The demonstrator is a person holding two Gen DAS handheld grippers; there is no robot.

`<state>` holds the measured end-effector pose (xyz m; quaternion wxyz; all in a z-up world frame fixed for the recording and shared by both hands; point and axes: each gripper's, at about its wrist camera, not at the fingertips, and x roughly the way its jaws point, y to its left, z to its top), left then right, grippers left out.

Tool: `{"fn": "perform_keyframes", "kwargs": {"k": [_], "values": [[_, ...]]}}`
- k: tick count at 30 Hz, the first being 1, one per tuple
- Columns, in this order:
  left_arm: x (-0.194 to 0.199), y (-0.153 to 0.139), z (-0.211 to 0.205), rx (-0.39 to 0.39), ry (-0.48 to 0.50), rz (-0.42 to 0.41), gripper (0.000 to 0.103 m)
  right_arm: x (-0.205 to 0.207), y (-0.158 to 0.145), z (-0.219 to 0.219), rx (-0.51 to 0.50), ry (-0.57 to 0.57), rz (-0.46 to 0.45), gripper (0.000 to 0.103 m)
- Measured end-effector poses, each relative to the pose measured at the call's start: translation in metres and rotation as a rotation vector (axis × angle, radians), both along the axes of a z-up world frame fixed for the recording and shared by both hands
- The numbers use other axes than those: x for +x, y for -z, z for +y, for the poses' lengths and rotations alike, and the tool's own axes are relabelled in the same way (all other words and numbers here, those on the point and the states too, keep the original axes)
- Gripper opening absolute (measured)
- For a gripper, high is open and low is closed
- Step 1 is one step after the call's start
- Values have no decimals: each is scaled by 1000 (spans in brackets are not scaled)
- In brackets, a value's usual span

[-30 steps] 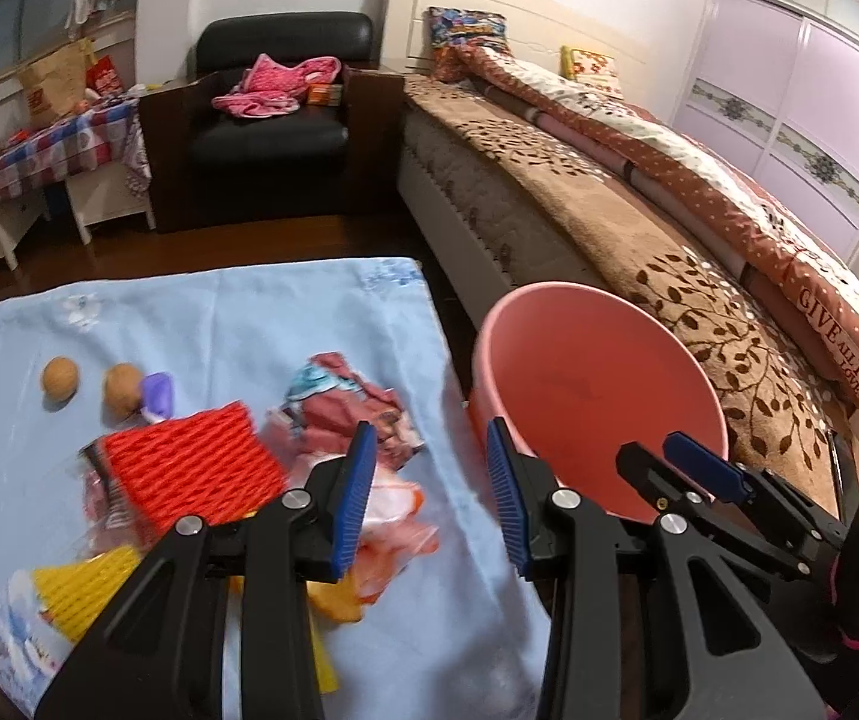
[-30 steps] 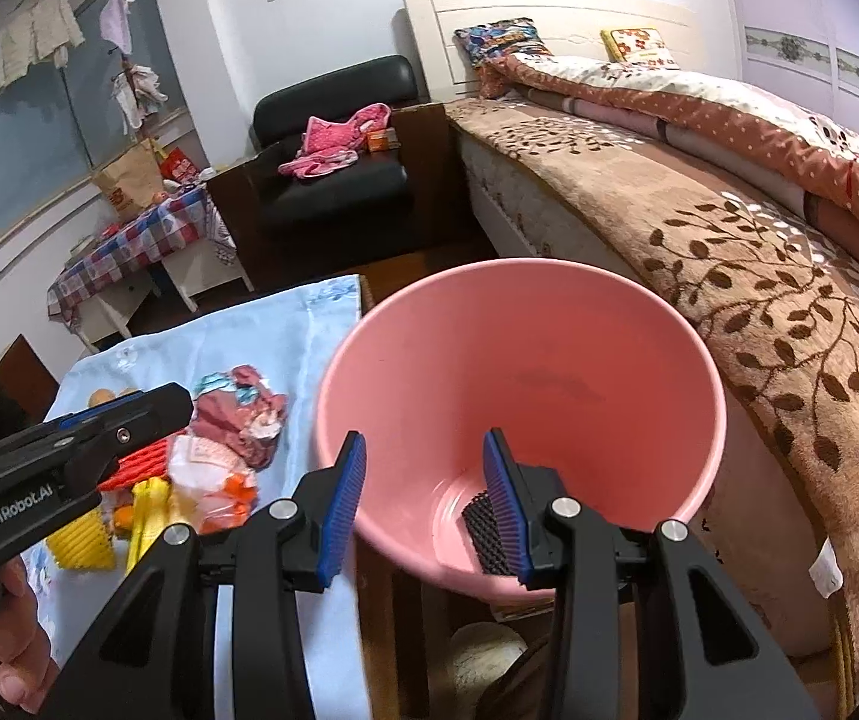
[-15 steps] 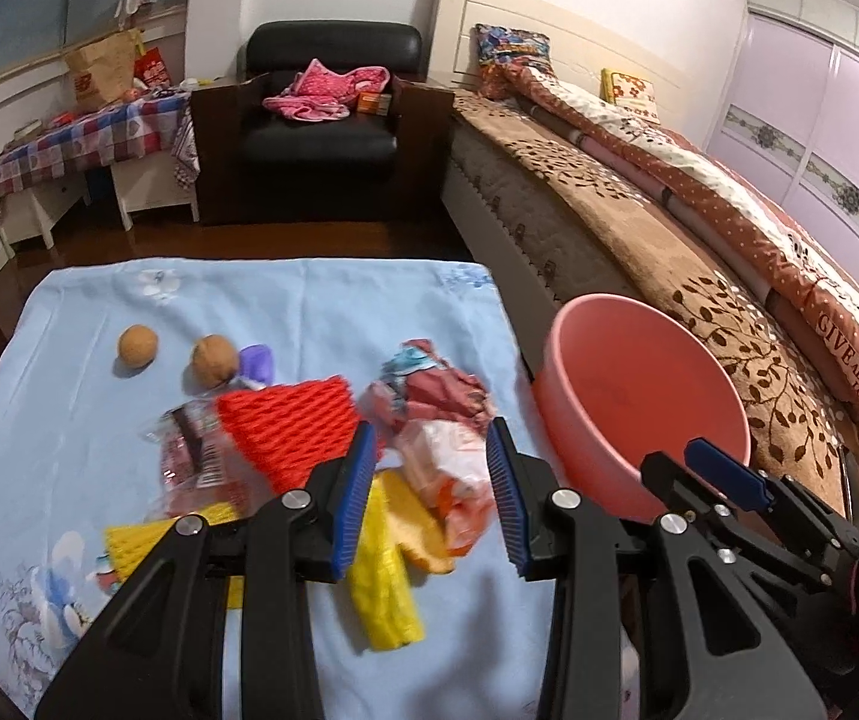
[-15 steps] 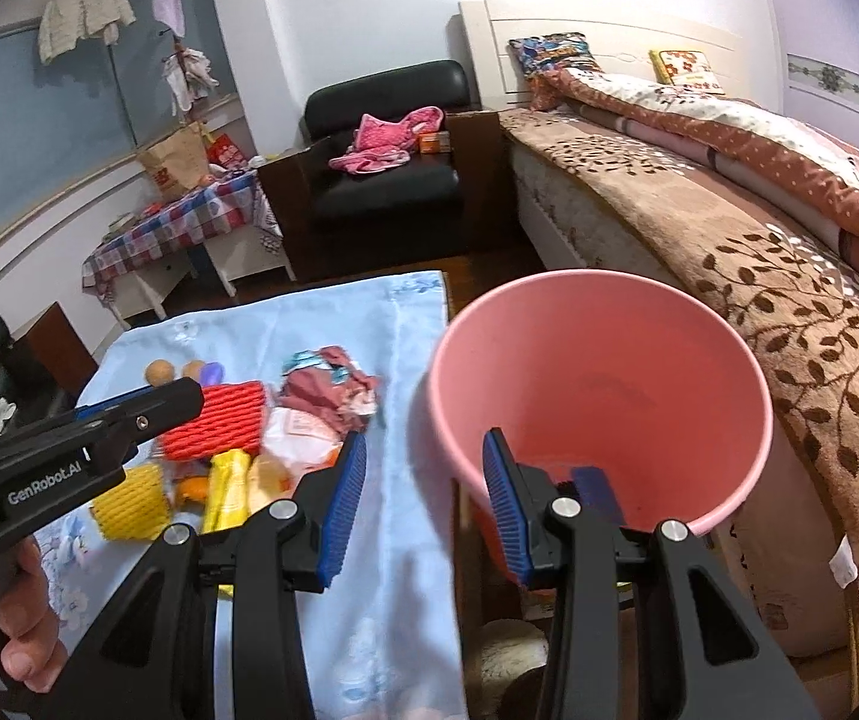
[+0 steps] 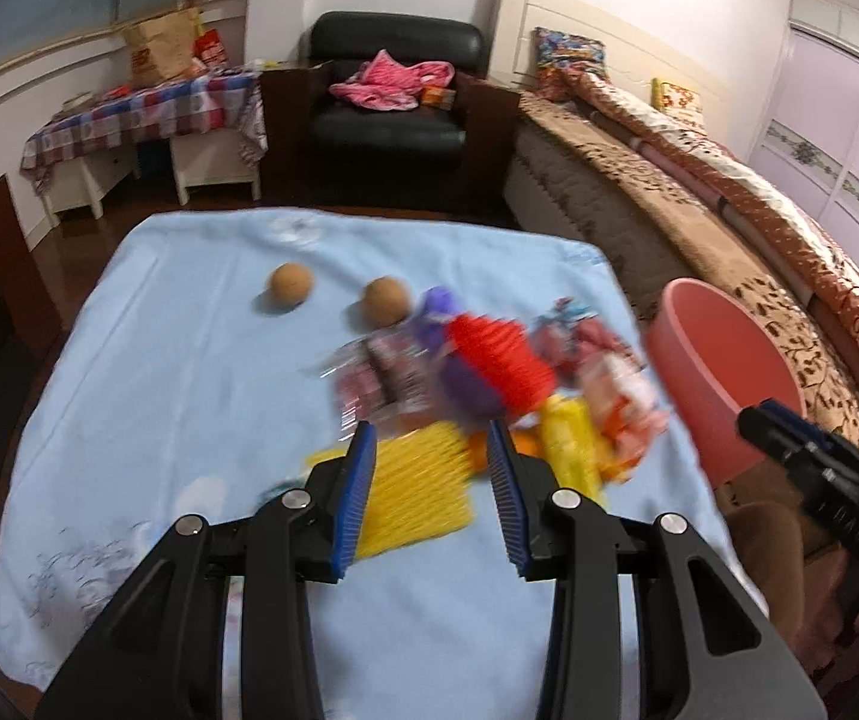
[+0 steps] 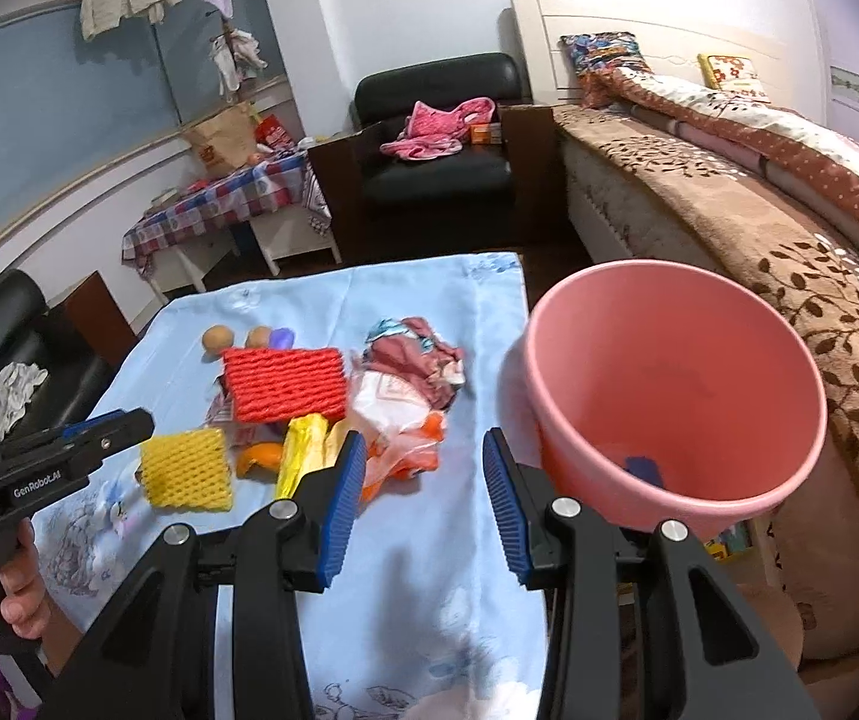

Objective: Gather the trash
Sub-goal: 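Move both tools back to the table toward the yellow items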

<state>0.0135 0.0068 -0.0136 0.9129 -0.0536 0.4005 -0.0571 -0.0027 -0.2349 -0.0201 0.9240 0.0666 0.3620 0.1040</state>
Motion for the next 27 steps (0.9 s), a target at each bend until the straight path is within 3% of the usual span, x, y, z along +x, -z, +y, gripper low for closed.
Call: {"fn": "perform_keyframes", "kwargs": {"k": [9,12,24,27], "values": [[-3,34,32,-18,-64,102,38,2,11,13,-8,-33,36,40],[2,40,37,-62,-77,126,38,3,14,15,-15,-42,41,40],[6,38,32,-69,-52,43,38,3,27,38,-31,-129,77,40],[3,34,32,-49,-35,12,15,5,31,46,-20,-157,100,40]]}}
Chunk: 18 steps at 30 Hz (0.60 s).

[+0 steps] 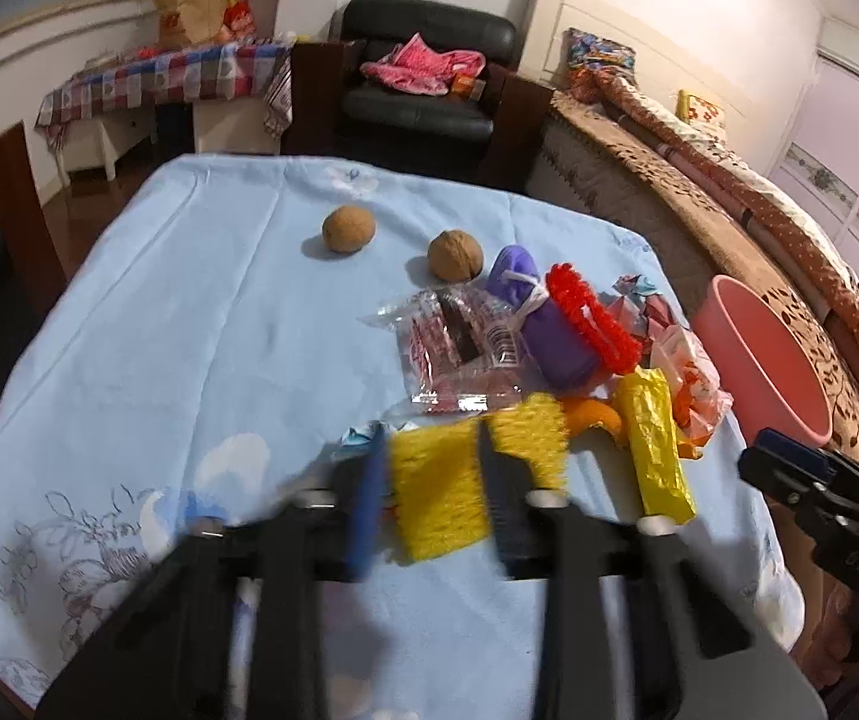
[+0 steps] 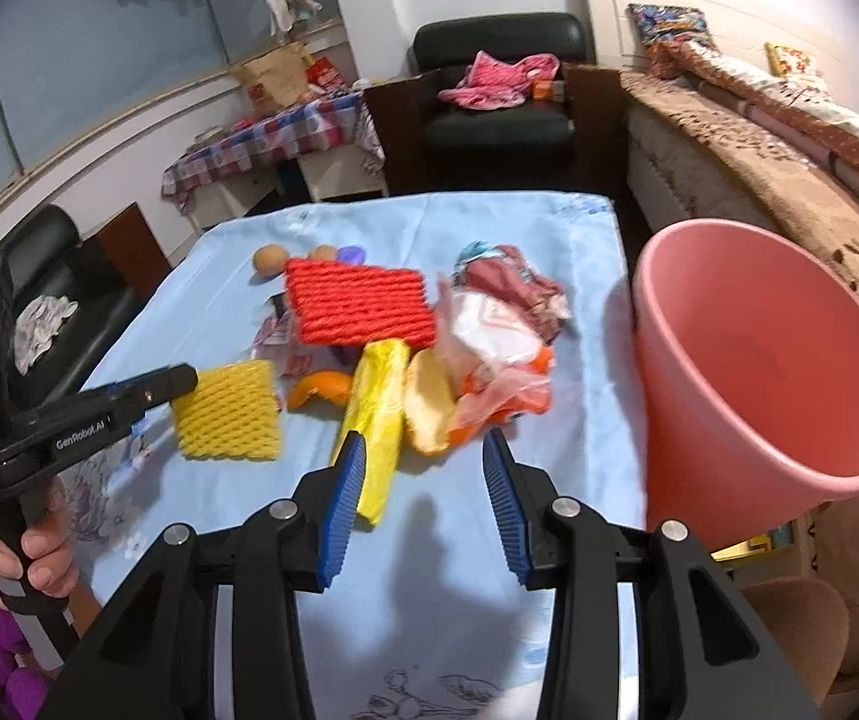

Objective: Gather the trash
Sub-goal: 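Move both tools back to the table toward the yellow items, then grasp the yellow foam net with the left tool while the right tool grasps the yellow bag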

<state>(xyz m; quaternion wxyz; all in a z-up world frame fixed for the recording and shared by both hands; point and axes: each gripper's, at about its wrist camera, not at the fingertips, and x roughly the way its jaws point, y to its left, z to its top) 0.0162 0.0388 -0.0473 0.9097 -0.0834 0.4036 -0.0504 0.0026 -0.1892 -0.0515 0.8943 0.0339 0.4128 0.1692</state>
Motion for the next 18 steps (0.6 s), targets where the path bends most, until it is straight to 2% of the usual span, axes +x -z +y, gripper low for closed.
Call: {"fn": "perform_keyframes", "kwargs": {"k": [4,9,18], "values": [[-4,-3,0,-17,20,-13,4,2,9,7,20,-23,47,40],[-10,-13,1,-31,50,-47,2,9,14,18,46,-48,93,40],[-20,-35,1,-55,67,-97,2,21,27,37,8,-73,133,38]]}}
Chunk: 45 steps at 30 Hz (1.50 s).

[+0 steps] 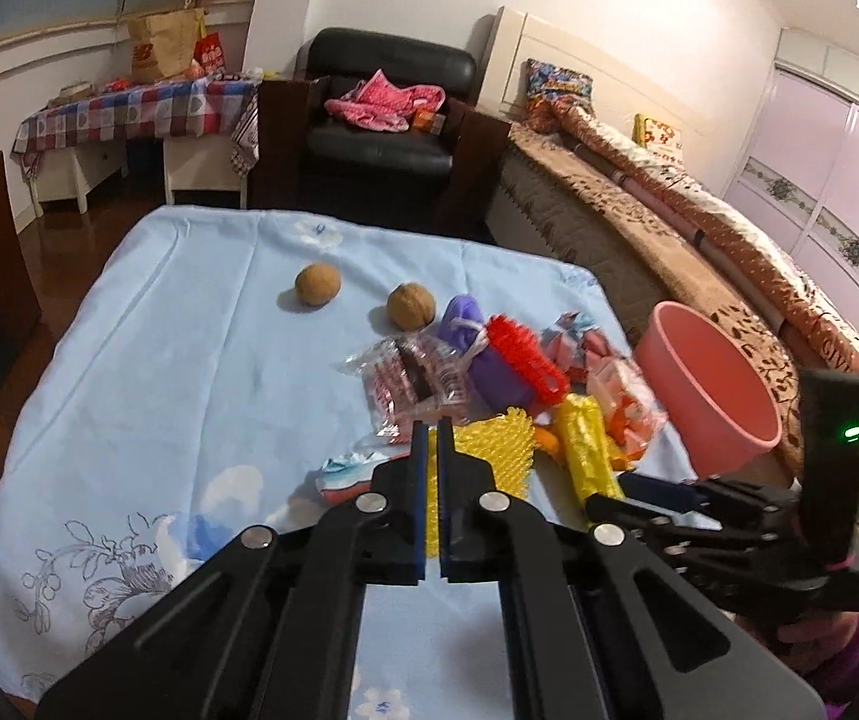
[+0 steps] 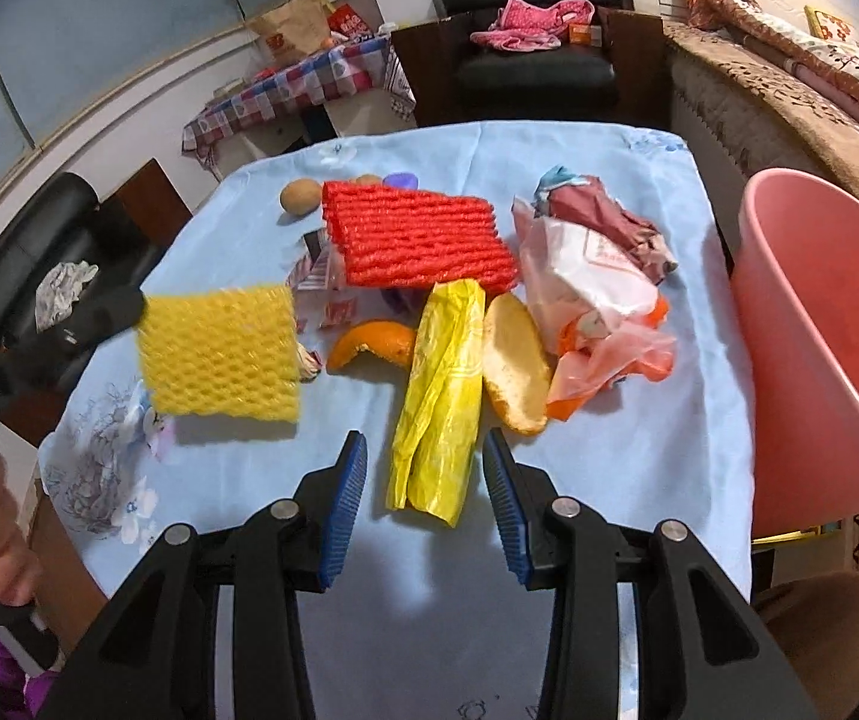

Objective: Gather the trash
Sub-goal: 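Grasp the yellow foam net with the left tool while the right tool grasps the yellow bag, then carry the yellow foam net and yellow bag in both tools over the pink bucket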

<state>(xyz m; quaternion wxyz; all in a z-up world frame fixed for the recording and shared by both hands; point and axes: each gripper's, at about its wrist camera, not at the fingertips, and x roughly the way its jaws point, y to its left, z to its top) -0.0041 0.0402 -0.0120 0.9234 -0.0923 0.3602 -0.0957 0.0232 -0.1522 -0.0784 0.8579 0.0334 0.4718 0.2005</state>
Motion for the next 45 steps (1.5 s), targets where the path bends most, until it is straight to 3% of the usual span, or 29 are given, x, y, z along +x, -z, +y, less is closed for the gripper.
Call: {"fn": "perform_keyframes", "kwargs": {"k": [2,5,21,31,45], "values": [[-2,-6,-3,0,9,-14,2,1,2,1,-14,-2,6,20],[-3,-14,-6,1,17,-30,2,1,1,-2,-5,-1,5,14],[10,-53,-48,-4,91,-102,2,-16,-38,-57,52,103,-111,13],[34,-71,-108,-4,184,-132,2,-9,-55,-108,27,252,-172,13],[69,-69,-195,44,293,-124,2,8,-54,-183,-15,452,-194,13]]}}
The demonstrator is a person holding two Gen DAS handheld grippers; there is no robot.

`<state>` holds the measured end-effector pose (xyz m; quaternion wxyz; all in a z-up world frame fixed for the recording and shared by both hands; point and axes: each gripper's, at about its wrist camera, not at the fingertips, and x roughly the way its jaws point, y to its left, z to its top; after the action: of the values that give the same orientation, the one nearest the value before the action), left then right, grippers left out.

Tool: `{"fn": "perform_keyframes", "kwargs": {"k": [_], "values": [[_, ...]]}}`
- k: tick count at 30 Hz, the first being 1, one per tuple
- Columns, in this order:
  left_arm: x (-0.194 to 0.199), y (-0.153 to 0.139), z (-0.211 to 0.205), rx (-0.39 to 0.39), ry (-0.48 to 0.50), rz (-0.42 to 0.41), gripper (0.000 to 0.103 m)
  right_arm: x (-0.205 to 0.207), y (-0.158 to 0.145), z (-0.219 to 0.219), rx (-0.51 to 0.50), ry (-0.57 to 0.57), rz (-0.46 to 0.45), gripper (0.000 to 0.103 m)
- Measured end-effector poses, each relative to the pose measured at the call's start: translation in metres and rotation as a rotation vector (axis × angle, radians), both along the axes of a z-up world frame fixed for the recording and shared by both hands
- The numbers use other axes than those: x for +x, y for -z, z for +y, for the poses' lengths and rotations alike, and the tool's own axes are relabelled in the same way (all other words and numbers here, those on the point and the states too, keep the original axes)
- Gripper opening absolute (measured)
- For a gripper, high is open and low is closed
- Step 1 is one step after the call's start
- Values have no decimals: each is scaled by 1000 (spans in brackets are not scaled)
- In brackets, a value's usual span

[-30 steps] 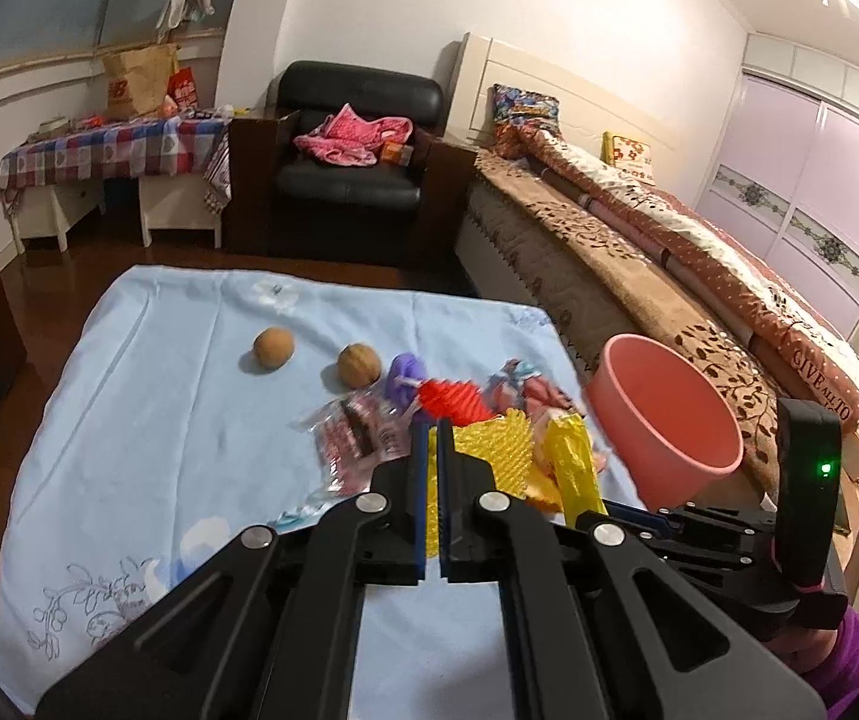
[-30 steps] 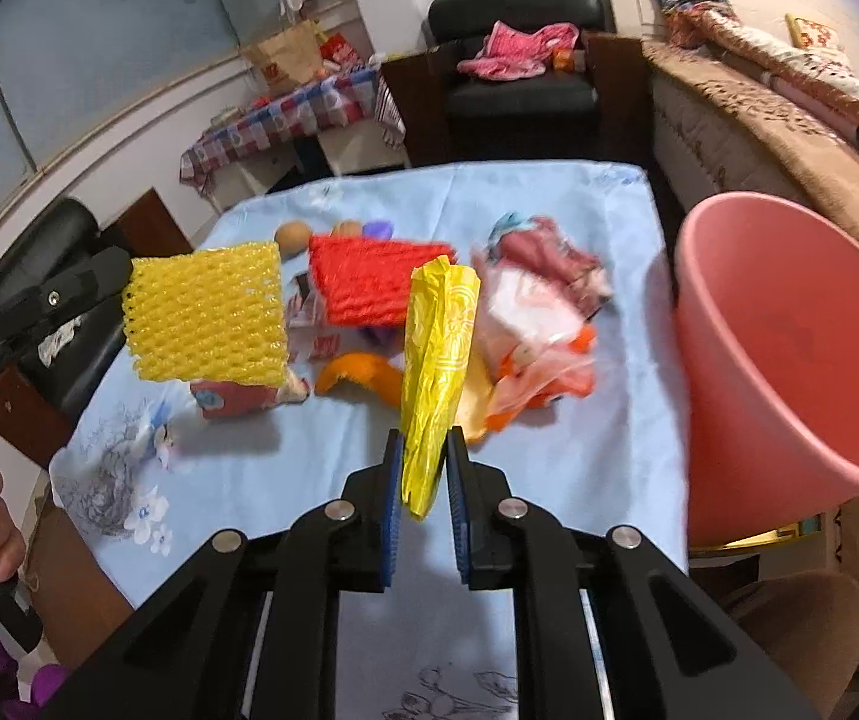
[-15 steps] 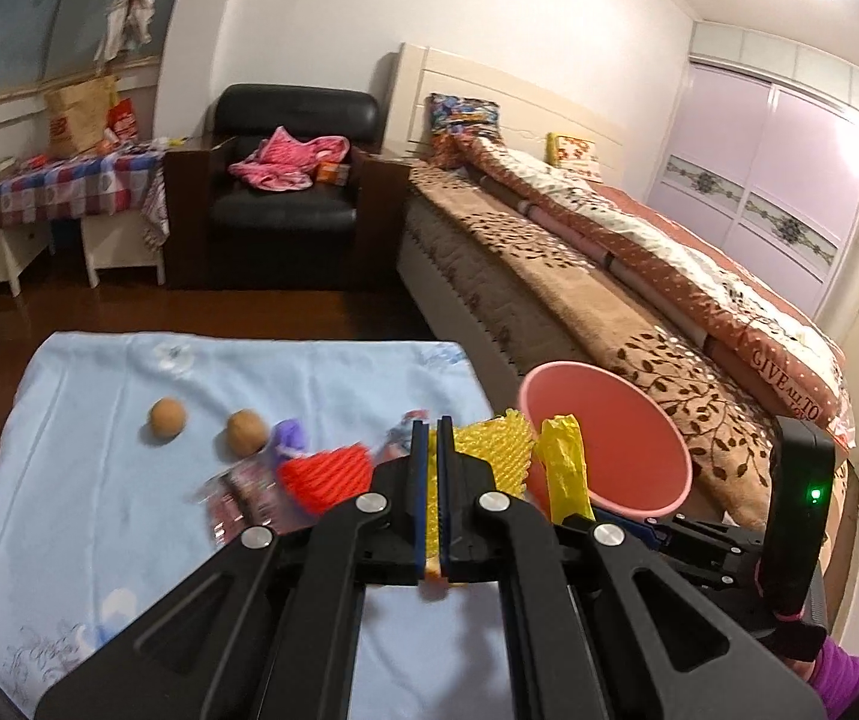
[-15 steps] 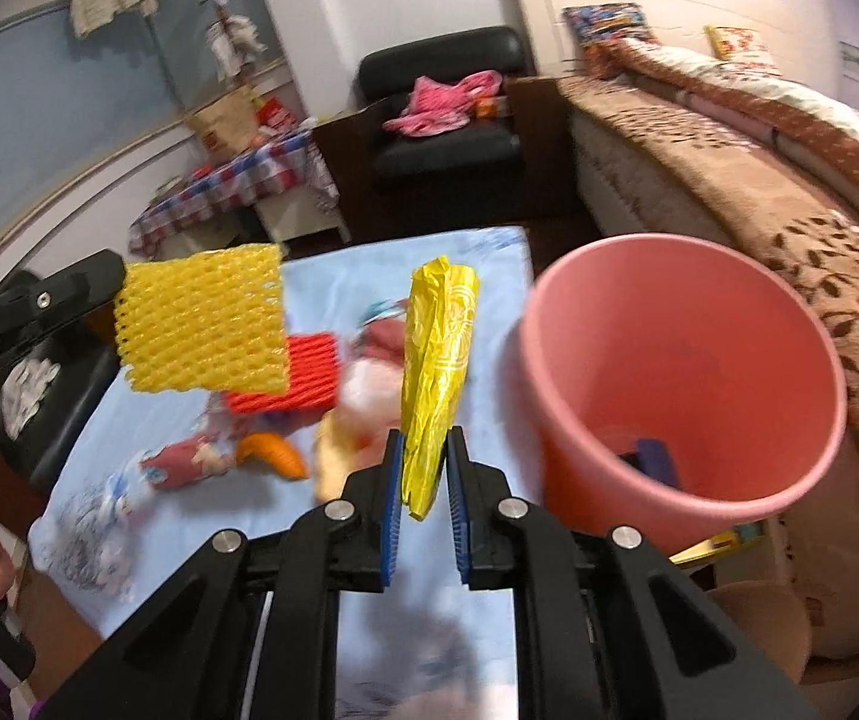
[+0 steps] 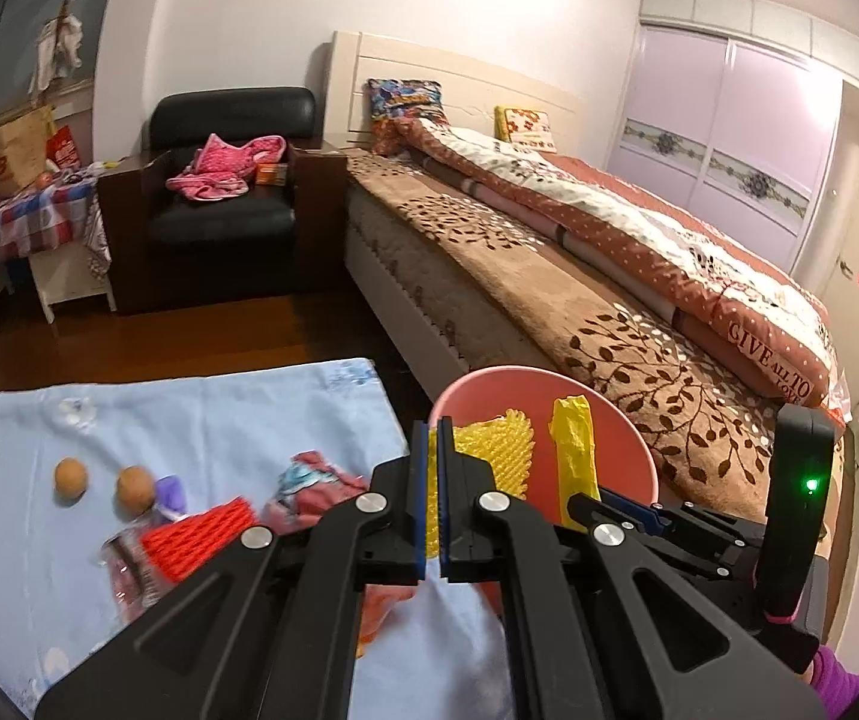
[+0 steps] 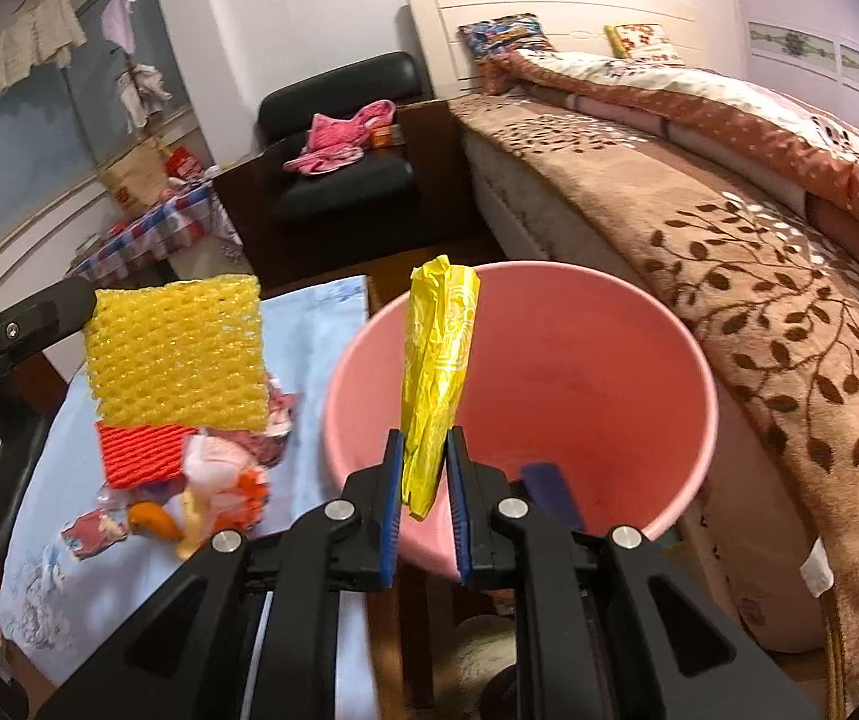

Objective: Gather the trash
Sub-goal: 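Carry the yellow foam net and yellow bag in both tools over the pink bucket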

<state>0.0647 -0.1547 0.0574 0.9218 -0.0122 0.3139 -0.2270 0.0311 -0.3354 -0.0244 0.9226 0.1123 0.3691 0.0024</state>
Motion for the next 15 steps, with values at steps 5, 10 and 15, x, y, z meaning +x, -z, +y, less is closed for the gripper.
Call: {"fn": "perform_keyframes", "kwargs": {"k": [5,10,15], "values": [[13,9,-25,26,13,21,2,5,6,-13,-9,29,2,13],[24,18,-44,50,19,44,2,11,14,-29,10,52,9,13],[31,29,-57,74,29,69,2,13,20,-35,19,59,16,14]]}}
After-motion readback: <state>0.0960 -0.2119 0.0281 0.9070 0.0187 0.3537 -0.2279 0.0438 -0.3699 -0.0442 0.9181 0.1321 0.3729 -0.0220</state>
